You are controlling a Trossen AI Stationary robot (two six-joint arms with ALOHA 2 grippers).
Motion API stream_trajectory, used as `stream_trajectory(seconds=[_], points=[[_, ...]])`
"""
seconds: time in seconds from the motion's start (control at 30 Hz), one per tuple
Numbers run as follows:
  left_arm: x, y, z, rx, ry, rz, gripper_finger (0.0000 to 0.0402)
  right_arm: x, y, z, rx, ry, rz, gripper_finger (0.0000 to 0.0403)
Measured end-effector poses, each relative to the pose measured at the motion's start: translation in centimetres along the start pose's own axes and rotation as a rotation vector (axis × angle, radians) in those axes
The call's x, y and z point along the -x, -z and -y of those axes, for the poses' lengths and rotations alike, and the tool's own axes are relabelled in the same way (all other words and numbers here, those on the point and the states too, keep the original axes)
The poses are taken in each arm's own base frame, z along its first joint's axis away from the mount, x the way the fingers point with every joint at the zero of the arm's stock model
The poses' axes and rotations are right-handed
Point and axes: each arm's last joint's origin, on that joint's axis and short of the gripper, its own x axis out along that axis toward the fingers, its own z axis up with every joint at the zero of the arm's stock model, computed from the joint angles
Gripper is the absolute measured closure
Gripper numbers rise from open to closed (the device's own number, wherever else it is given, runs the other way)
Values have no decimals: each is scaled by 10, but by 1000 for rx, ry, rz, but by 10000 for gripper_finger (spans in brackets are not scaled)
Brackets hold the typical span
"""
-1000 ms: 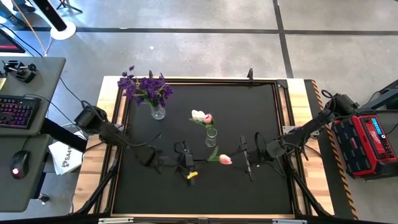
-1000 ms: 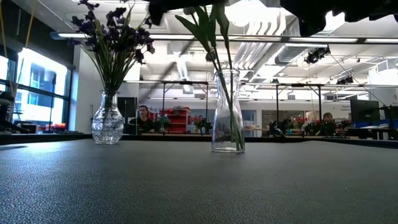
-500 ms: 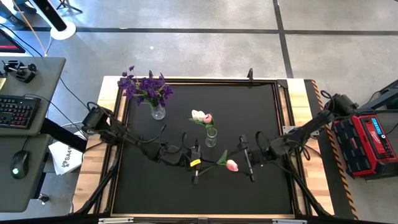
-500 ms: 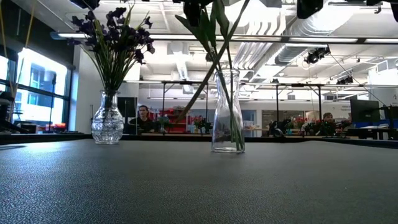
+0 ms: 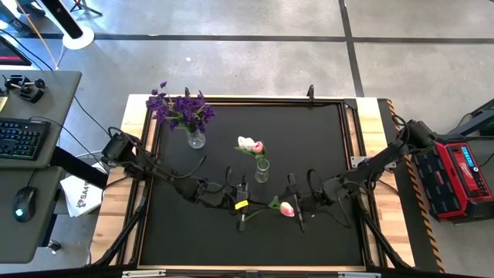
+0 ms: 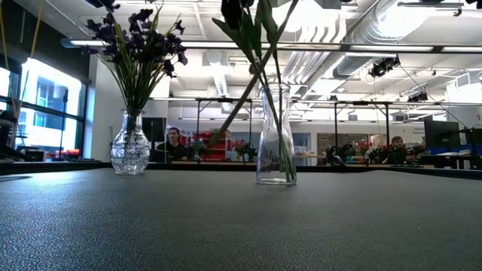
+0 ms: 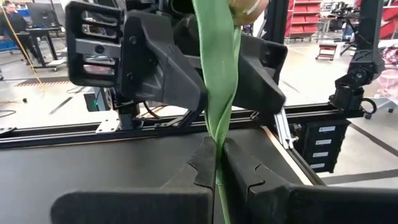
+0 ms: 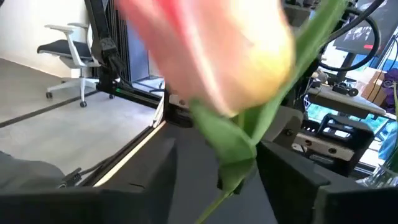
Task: Sort flowers into vase by color
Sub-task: Put the pink tulip into the right transparent flower vase
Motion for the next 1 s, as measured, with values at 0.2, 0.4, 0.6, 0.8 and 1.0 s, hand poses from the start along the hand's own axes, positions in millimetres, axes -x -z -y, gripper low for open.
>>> stream_trajectory(seconds=[0.2,0.4,0.6,0.8,1.0], points=[[0,0,2,-1,5,-2,396,-4,-6,0,2,-4,-23,274],[0,0,1,1,2,-4,385,-5,-7,1,3,39,-54,348],[4,4,-1,-21,-44,-99,347,-1,-8,3,-5,125,-83,398],[17,6,-8,27,-174,-276,308,16,-21,5,-8,204,-120,395],[32,9,-7,72,-213,-410,300,40,-41,7,59,295,-111,399]])
